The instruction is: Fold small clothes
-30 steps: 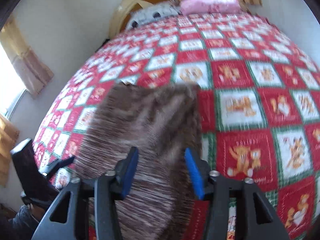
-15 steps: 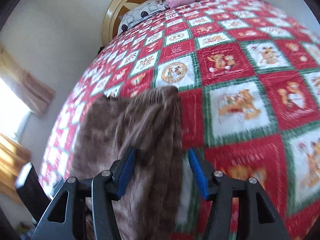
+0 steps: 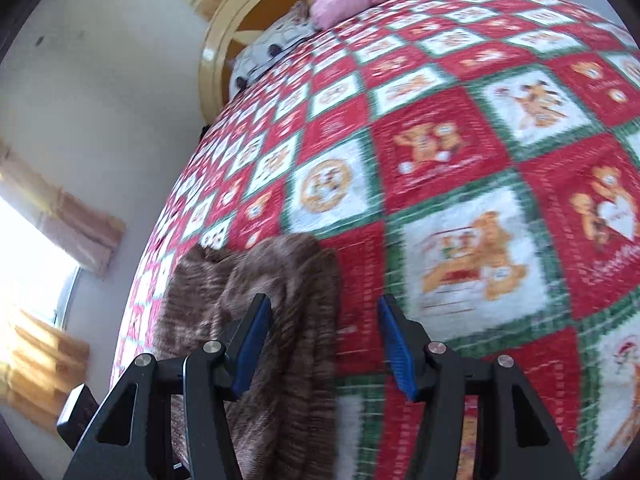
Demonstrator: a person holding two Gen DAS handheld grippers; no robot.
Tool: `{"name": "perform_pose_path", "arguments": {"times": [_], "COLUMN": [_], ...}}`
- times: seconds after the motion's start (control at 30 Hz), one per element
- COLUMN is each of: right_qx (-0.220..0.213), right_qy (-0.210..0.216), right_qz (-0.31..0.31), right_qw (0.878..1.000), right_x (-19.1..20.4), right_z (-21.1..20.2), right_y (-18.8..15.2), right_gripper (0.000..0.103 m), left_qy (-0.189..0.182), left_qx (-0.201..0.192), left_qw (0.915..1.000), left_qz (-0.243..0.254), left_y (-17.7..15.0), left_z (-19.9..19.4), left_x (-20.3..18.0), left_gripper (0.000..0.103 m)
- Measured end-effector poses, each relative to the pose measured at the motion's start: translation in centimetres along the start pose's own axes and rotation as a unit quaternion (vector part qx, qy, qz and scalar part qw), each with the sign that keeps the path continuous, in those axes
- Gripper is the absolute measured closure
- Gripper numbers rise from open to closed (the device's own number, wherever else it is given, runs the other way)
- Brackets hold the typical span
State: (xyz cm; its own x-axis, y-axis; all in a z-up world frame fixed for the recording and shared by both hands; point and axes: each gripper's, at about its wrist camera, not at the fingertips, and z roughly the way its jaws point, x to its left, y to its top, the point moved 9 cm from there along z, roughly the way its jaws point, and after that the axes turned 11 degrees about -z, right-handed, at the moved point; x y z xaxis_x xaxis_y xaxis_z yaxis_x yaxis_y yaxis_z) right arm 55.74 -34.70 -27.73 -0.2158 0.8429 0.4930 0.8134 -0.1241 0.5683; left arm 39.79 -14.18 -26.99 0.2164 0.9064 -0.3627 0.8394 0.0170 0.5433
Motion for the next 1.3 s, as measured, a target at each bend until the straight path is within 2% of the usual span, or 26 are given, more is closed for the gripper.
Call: {"name": "perform_pose_path", "arguments": {"times": [0.13,0.2,0.3,0.4,0.5,0.53,0.57,0.63,0.67,0.73,0.77,0.8,0.9,1.1,1.3], "right_qx": [0.017,0.028,0.021,0.025,0.030,0.031,0.036,0.044,0.048,0.045,0.039,0.031,0.004,-0.028,-0.045], "right_qy": [0.003,0.025,0.048,0.063,0.034,0.027,0.022,0.015,0.027,0.008,0.004,0.008,0.018,0.026,0.063], "right_qz": [-0.005,0.010,0.039,0.025,-0.006,-0.010,-0.013,-0.016,-0.018,-0.045,-0.051,-0.045,-0.043,-0.078,-0.102], "right_qw": [1.000,0.999,0.998,0.997,0.999,0.999,0.999,0.999,0.998,0.998,0.998,0.998,0.999,0.996,0.992], "right_x": [0.2,0.3,0.0,1.1,1.9,2.1,2.3,2.6,3.3,4.0,4.4,4.7,5.8,10.5,16.5], "right_z": [0.7,1.4,1.7,2.4,2.9,3.1,3.4,3.6,3.6,3.2,2.9,2.5,0.8,-2.3,-4.6], "right_y": [0.2,0.4,0.8,0.5,-0.1,-0.1,-0.1,-0.3,-0.4,-0.4,-0.3,-0.2,0.2,0.5,0.2], "right_gripper": [0.047,0.038,0.037,0.037,0.039,0.050,0.059,0.077,0.077,0.078,0.078,0.079,0.079,0.079,0.079], "left_qy": [-0.010,-0.023,-0.034,-0.033,-0.037,-0.033,-0.028,-0.030,-0.046,-0.051,-0.054,-0.060,-0.055,-0.055,-0.040], "left_qx": [0.000,-0.003,-0.004,-0.003,-0.003,-0.004,-0.004,0.000,0.006,0.005,0.007,0.007,0.002,-0.035,-0.070], "left_qw": [0.9999,0.9996,0.9992,0.9993,0.9991,0.9993,0.9995,0.9995,0.9989,0.9986,0.9984,0.9978,0.9978,0.9977,0.9965], "left_qz": [-0.006,-0.014,-0.021,-0.015,-0.019,-0.017,-0.014,-0.008,-0.008,-0.011,-0.018,-0.028,-0.036,-0.019,-0.021], "left_y": [0.1,0.1,0.2,0.1,0.2,0.2,0.1,-0.1,-0.3,-0.5,-0.5,-0.4,-0.3,-0.3,-1.2], "left_z": [-0.1,-0.3,-0.5,-0.4,-0.5,-0.5,-0.6,-0.8,-1.0,-1.3,-1.5,-1.8,-3.1,-8.0,-13.4], "left_x": [0.1,0.2,0.2,0.0,-0.1,-0.1,-0.1,-0.5,-1.0,-1.0,-0.8,-0.7,-0.5,-1.1,0.5], "left_gripper": [0.000,0.000,0.001,0.001,0.003,0.004,0.008,0.023,0.038,0.054,0.065,0.071,0.077,0.078,0.078]}}
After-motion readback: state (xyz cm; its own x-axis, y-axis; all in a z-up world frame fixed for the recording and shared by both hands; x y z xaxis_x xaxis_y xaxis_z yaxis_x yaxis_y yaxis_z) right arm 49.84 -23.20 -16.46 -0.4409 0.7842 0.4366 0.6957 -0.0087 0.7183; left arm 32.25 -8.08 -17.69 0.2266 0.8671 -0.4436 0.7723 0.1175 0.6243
